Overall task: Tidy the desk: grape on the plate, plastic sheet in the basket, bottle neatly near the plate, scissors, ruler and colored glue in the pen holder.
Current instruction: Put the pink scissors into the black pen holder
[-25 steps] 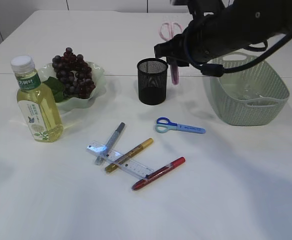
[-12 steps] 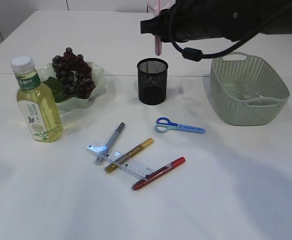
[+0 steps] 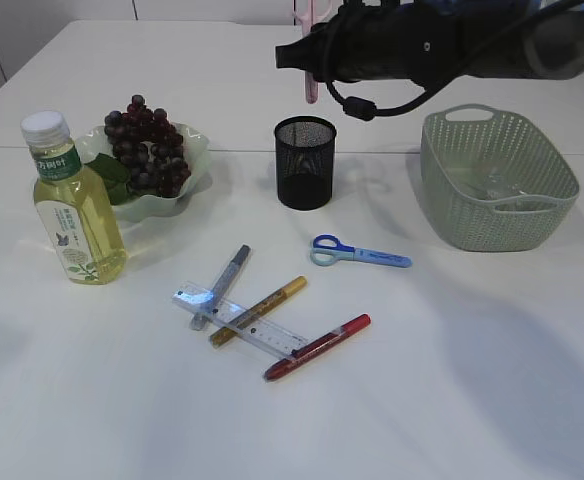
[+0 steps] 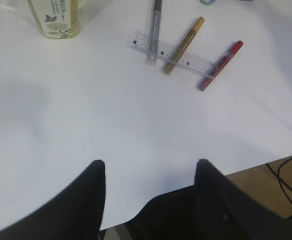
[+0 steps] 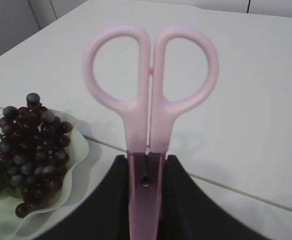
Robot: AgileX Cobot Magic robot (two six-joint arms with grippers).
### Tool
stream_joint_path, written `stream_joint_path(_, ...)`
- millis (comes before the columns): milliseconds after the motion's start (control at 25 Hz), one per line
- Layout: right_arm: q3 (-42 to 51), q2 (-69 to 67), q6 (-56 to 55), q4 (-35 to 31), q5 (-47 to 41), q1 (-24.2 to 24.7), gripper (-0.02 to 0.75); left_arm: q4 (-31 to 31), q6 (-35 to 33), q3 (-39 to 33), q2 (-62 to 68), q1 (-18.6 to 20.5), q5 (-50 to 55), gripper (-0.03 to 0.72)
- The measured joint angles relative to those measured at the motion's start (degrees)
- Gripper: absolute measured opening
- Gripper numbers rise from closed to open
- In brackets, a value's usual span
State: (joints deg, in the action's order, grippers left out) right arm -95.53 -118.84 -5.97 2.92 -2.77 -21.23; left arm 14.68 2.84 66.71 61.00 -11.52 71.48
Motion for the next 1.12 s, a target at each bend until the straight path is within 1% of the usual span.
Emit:
stream_joint_path(440, -5.64, -8.64, 0.09, 2.24, 2.77, 0.48, 0.153, 0.00, 0.00, 0.00, 0.00, 0.00, 0.00, 0.415)
stream_joint_path(1120, -6.03, -11.57, 0.09, 4.29, 5.18, 1.69, 0.153, 0.00, 0.00, 0.00, 0.00, 0.00, 0.00, 0.415)
